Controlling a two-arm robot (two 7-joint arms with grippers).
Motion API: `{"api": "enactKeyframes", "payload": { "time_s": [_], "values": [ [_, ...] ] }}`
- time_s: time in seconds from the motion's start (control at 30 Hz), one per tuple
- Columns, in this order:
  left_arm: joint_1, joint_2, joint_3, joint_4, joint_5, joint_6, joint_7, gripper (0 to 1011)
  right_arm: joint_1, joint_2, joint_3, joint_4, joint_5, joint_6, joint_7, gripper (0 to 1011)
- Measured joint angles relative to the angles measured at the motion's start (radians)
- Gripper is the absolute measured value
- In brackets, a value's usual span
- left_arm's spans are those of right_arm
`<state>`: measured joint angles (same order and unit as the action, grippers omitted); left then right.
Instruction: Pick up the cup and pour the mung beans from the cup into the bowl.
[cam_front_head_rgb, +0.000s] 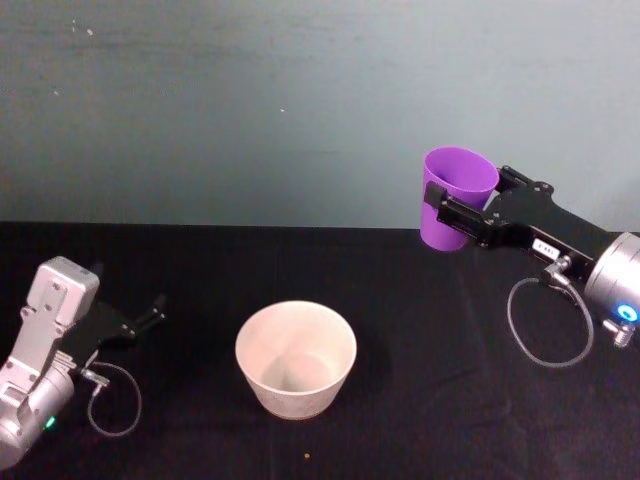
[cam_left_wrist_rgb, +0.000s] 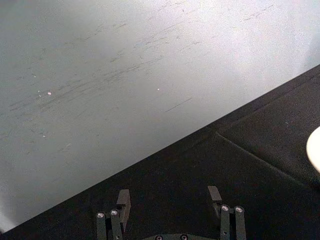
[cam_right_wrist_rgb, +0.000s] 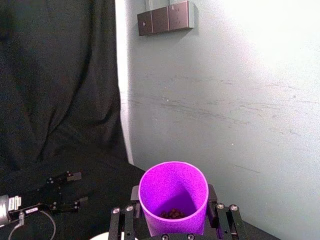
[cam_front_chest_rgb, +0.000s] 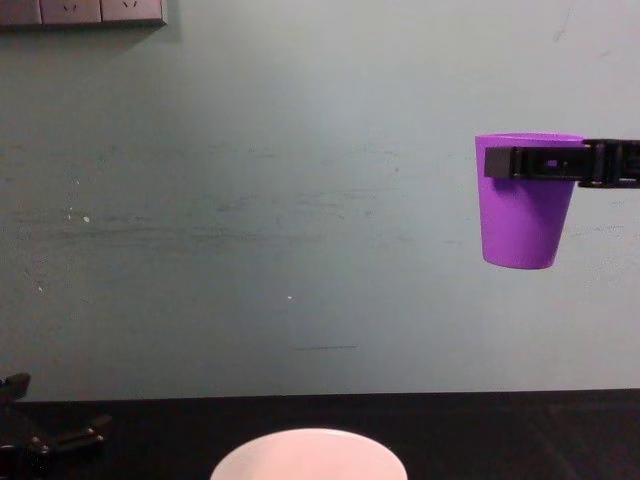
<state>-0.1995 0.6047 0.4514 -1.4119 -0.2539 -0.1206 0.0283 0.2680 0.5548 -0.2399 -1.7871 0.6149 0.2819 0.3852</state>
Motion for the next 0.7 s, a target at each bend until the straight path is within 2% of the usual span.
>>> {"api": "enactKeyframes", "payload": {
  "time_s": [0.7],
  "values": [
    [0.000,0.000,0.000,0.000,0.000,0.000,0.000,1003,0.000,0.000,0.000,0.000,0.000,0.000,0.000,748]
  ]
}}
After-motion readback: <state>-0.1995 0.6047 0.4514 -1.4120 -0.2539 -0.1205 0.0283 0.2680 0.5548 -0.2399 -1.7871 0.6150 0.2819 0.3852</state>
